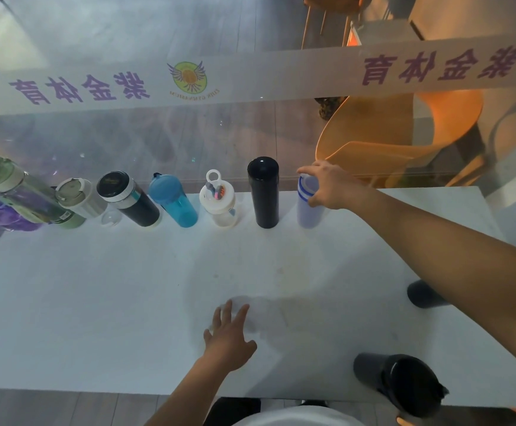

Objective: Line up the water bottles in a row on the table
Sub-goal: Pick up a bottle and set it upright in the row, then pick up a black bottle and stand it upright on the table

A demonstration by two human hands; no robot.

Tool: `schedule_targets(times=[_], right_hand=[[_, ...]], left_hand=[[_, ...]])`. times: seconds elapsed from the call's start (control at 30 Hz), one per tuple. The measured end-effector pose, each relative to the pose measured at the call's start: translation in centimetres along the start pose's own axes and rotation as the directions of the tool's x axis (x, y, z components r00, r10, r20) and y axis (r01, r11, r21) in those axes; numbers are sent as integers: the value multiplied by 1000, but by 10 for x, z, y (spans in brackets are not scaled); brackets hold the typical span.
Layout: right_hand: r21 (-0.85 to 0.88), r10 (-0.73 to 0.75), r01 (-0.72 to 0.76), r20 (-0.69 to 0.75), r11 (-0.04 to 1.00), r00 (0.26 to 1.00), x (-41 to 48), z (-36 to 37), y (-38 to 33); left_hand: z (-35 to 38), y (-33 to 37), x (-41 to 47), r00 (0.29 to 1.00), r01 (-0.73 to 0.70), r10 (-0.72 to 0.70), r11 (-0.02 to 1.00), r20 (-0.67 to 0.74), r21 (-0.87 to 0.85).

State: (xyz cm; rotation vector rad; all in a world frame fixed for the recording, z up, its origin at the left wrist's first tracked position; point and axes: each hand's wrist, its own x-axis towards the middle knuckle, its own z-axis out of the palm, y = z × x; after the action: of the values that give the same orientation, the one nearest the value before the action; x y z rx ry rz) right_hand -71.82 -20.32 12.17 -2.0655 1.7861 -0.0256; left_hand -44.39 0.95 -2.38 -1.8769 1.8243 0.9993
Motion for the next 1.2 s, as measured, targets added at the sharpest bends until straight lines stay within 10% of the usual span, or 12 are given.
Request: schedule_targets(times=[0.33, 0.77, 1.2], right_hand=[[287, 30, 49, -267, 957, 963, -92, -10, 6], [215, -21, -46, 304, 976, 953, -309, 50, 33], [261, -8, -35, 161, 965, 987, -260, 26, 52]], left_hand=[[-2, 31, 7, 998, -59, 59, 998, 2, 25], [27, 75, 11, 993, -82, 92, 989, -78, 121], [29, 62, 9, 992, -101, 109, 988, -58, 114]])
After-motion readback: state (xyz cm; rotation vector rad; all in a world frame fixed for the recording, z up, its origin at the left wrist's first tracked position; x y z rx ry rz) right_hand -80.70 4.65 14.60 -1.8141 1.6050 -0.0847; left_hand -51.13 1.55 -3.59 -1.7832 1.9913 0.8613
